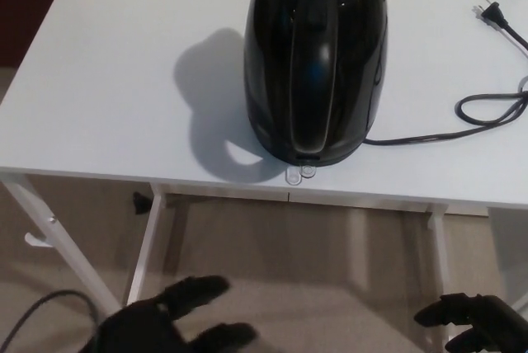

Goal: The robot walk towards a table in front and click the button on the base of the boilling pot using its left middle finger

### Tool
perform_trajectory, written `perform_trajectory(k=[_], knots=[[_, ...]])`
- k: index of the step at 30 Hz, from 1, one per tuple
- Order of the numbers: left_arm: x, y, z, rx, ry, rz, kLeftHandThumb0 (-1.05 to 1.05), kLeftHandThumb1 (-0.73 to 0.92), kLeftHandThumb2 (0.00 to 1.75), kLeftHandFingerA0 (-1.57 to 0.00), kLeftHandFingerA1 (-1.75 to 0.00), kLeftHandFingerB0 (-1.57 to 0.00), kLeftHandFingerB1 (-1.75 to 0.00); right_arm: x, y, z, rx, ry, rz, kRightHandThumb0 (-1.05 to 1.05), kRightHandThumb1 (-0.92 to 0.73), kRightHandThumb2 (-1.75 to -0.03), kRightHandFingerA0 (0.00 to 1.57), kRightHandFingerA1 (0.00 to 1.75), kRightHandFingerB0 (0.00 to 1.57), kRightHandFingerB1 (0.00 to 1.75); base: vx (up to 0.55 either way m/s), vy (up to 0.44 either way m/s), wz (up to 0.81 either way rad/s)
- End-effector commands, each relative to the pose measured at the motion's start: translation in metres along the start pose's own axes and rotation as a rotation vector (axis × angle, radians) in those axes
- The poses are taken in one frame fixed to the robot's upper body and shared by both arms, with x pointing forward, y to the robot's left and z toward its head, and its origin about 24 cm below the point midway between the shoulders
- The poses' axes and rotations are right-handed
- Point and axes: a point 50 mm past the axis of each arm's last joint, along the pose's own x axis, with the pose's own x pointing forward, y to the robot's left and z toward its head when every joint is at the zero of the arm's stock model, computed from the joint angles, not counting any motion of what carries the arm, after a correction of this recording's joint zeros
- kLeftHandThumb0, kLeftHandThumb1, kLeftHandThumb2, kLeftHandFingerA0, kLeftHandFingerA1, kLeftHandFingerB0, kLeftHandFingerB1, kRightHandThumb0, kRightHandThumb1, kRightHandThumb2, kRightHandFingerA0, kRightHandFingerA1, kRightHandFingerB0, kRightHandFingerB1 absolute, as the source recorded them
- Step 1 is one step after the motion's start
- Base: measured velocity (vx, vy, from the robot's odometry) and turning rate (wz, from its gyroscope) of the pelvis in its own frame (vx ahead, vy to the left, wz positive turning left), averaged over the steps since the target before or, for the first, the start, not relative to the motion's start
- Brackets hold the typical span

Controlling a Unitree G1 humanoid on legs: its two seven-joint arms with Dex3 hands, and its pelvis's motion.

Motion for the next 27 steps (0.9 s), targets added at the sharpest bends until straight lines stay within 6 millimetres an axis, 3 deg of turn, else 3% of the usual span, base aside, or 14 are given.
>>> perform_trajectory(k=[1,2,3,5,6,11,12,13,23,24,25,27], knots=[[-0.024,-0.033,-0.035,-0.270,0.270,0.013,-0.73,0.57,0.87,-0.14,-0.41,-0.04,-0.24,-0.003,-0.001,-0.007,-0.021,0.028,0.007,-0.35,-0.53,-0.56,0.63,0.41,0.54,0.38,0.00,0.000,0.00],[-0.028,-0.038,-0.041,-0.322,0.316,0.021,-0.69,0.68,0.60,-0.24,-0.29,-0.06,-0.25,-0.003,-0.002,-0.007,-0.020,0.028,0.006,-0.37,-0.53,-0.57,0.63,0.41,0.54,0.38,0.00,0.000,0.00],[-0.035,-0.046,-0.053,-0.418,0.402,0.040,-0.70,0.67,0.60,-0.26,-0.30,-0.05,-0.26,-0.001,-0.003,-0.006,-0.017,0.029,0.003,-0.38,-0.53,-0.57,0.63,0.41,0.53,0.38,0.00,0.000,0.00],[-0.040,-0.052,-0.058,-0.481,0.450,0.064,-0.67,0.64,0.59,-0.28,-0.30,-0.08,-0.26,-0.002,-0.002,-0.006,-0.015,0.032,0.005,-0.37,-0.53,-0.56,0.63,0.41,0.53,0.38,0.00,0.000,0.00],[-0.044,-0.055,-0.062,-0.527,0.490,0.077,-0.69,0.50,0.83,-0.24,-0.44,-0.04,-0.26,-0.002,-0.002,-0.007,-0.011,0.032,0.005,-0.36,-0.53,-0.56,0.63,0.41,0.54,0.38,0.00,0.000,0.00],[-0.062,-0.072,-0.079,-0.701,0.680,0.061,-0.70,0.51,0.83,-0.25,-0.44,-0.04,-0.32,-0.002,0.000,-0.007,-0.005,0.032,0.003,-0.37,-0.53,-0.57,0.63,0.41,0.54,0.38,0.00,0.000,0.00],[-0.065,-0.074,-0.080,-0.721,0.695,0.064,-0.66,0.61,0.59,-0.35,-0.32,-0.12,-0.27,-0.002,0.000,-0.007,-0.009,0.032,0.002,-0.37,-0.53,-0.57,0.63,0.41,0.54,0.38,0.00,0.000,0.00],[-0.066,-0.074,-0.082,-0.738,0.707,0.068,-0.71,0.50,0.83,-0.27,-0.44,-0.05,-0.34,-0.002,0.000,-0.007,-0.008,0.034,0.002,-0.38,-0.53,-0.57,0.64,0.41,0.54,0.38,0.00,0.000,0.00],[-0.076,-0.073,-0.102,-0.958,0.819,0.096,-0.69,0.47,0.78,-0.24,-0.43,-0.08,-0.34,-0.004,0.001,-0.013,0.014,0.052,-0.014,-0.40,-0.53,-0.57,0.63,0.40,0.54,0.38,0.00,0.000,0.00],[-0.077,-0.073,-0.102,-0.975,0.816,0.098,-0.65,0.56,0.57,-0.29,-0.33,-0.12,-0.27,-0.005,0.002,-0.015,0.014,0.056,-0.014,-0.40,-0.53,-0.57,0.63,0.40,0.54,0.38,0.00,0.000,0.00],[-0.080,-0.074,-0.103,-0.992,0.826,0.096,-0.70,0.47,0.80,-0.20,-0.44,-0.05,-0.31,-0.006,0.003,-0.016,0.015,0.057,-0.014,-0.40,-0.53,-0.57,0.63,0.40,0.54,0.38,0.00,0.000,0.00],[-0.083,-0.075,-0.106,-1.018,0.847,0.097,-0.71,0.47,0.80,-0.21,-0.44,-0.05,-0.30,-0.007,0.003,-0.016,0.017,0.056,-0.013,-0.40,-0.53,-0.57,0.63,0.40,0.54,0.38,0.00,0.000,0.00]])
